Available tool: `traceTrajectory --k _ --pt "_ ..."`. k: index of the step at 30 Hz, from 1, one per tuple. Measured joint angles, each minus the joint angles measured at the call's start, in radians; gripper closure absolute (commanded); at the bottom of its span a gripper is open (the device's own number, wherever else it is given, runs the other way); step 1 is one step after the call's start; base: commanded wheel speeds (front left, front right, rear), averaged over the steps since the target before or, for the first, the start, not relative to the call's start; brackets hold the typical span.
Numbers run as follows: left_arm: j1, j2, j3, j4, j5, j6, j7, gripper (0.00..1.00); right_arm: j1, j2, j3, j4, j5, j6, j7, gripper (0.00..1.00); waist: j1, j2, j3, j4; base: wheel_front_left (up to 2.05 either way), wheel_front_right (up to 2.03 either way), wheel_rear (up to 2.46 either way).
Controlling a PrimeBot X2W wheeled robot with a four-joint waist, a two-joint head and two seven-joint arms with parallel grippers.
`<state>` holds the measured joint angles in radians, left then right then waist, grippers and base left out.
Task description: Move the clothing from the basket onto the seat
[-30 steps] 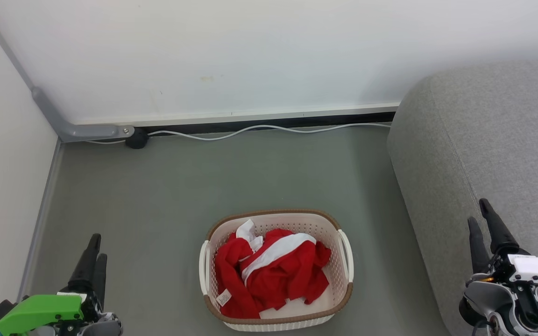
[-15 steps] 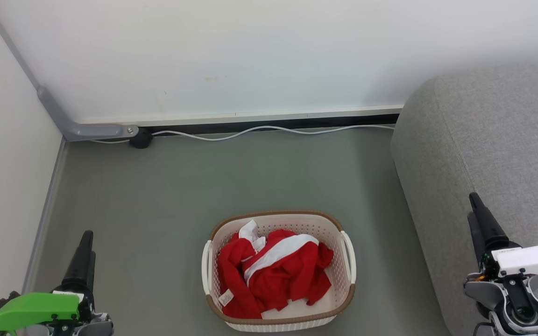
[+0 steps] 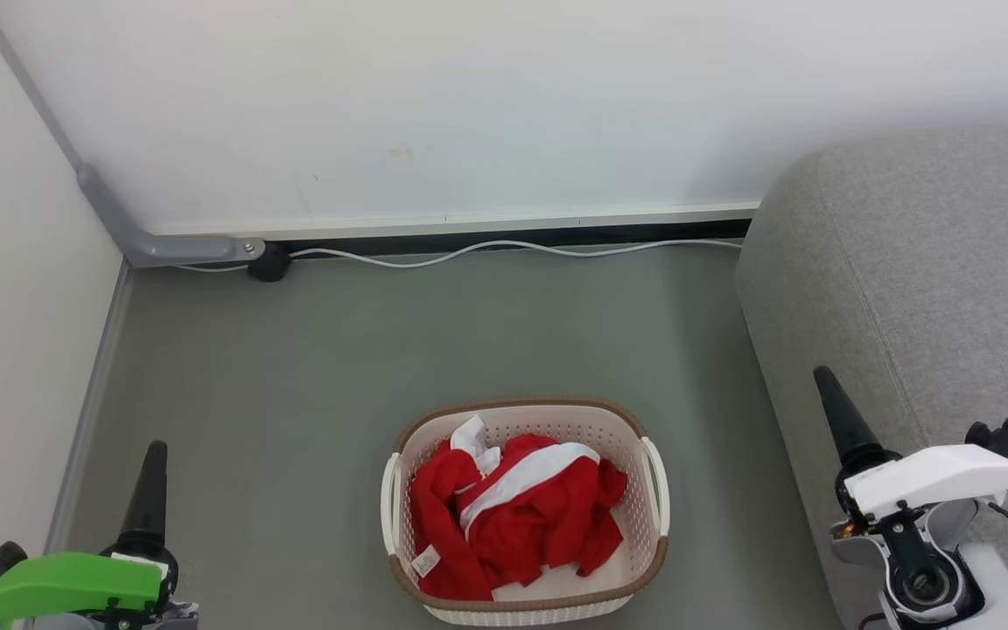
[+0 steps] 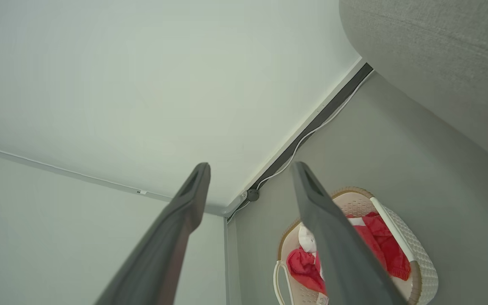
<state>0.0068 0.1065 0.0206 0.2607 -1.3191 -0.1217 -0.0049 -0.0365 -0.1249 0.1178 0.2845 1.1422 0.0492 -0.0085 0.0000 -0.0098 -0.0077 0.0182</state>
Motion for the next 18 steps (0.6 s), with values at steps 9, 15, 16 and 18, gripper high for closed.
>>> traceTrajectory --k 9,15,16,18 --pt "0.007 0.012 -0.020 -0.008 0.121 0.005 -0.032 0.00 -0.002 -0.001 0.069 0.007 -0.124 -0.026 -0.028 0.00 0.0000 0.0000 -0.006 -0.002 0.00 0.00 0.00" --pt "0.013 0.016 -0.019 -0.016 0.194 0.011 -0.052 0.00 -0.002 -0.001 0.111 0.016 -0.205 -0.042 -0.050 0.00 0.0000 0.0000 -0.010 -0.004 0.00 0.00 0.00" --pt "0.013 0.016 -0.018 -0.019 0.213 0.013 -0.055 0.00 -0.002 -0.002 0.117 0.019 -0.220 -0.042 -0.053 0.00 0.0000 0.0000 -0.010 -0.004 0.00 0.00 0.00" --pt "0.013 0.016 -0.016 -0.021 0.228 0.013 -0.060 0.00 -0.002 -0.003 0.124 0.021 -0.234 -0.044 -0.055 0.00 0.0000 0.0000 -0.011 -0.005 0.00 0.00 0.00"
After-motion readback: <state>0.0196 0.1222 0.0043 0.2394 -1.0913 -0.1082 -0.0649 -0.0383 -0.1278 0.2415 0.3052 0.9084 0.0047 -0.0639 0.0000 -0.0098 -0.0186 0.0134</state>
